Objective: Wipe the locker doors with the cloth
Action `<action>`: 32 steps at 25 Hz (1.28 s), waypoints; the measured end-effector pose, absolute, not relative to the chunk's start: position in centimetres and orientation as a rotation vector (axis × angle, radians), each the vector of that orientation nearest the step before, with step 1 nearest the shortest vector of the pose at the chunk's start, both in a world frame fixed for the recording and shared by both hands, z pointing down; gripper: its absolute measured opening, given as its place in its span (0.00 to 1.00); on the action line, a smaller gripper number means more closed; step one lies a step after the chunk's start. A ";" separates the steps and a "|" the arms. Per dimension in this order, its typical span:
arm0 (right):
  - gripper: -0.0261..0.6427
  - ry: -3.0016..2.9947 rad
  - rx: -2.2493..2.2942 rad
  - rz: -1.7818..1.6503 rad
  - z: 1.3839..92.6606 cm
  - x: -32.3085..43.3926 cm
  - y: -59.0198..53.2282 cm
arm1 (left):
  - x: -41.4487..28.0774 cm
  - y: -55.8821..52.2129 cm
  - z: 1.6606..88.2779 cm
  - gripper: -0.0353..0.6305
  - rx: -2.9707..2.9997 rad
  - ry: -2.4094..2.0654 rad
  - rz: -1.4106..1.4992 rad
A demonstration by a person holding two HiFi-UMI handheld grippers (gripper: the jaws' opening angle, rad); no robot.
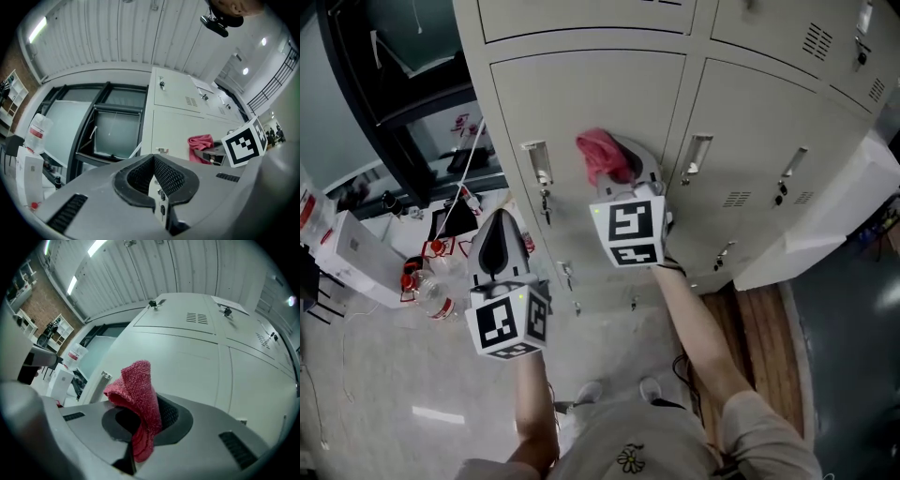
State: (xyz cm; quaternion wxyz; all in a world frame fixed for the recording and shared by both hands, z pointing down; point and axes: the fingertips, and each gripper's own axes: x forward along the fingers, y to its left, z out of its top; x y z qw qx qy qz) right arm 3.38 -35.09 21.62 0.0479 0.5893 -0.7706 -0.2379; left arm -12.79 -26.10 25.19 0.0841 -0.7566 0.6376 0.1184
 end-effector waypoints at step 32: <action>0.08 -2.407 1.730 -0.706 23.6 4.8 -31.7 | -12.8 -24.2 26.5 0.08 -2.261 1.881 0.246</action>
